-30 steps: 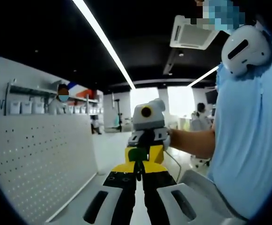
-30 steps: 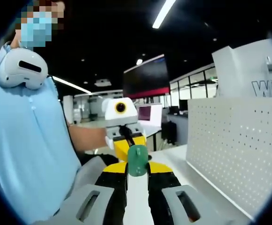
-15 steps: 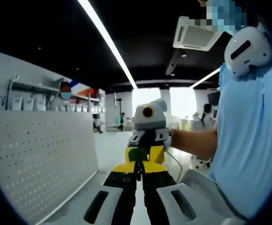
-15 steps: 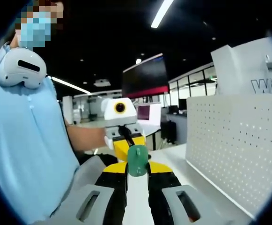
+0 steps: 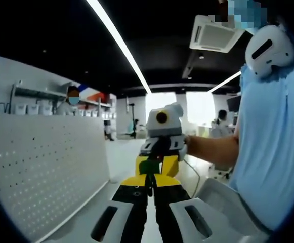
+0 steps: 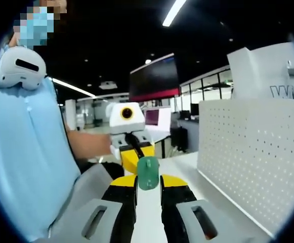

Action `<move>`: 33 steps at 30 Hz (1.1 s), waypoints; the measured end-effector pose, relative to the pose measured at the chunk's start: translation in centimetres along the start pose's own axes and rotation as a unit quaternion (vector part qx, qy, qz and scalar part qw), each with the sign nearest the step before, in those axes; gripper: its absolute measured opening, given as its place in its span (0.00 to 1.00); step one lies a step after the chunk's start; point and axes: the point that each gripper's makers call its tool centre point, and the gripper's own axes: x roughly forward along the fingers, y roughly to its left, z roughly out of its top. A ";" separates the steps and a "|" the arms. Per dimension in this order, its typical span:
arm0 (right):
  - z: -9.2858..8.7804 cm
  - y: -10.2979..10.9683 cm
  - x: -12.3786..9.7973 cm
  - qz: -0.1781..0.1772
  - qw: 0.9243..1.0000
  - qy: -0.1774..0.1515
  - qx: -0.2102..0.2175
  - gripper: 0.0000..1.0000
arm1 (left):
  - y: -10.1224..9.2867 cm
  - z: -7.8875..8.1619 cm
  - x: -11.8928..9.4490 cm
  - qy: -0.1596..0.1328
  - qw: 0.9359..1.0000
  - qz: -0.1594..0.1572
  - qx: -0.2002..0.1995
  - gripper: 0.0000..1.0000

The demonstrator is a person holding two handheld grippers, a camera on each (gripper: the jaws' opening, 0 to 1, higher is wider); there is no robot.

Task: Insert the hook assembly into the mounting plate slot until the hook locks in place.

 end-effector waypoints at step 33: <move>-2.5 -0.6 2.1 0.006 0.999 0.034 -0.013 0.23 | 0.5 -5.3 -0.1 0.104 0.994 0.014 0.026 0.03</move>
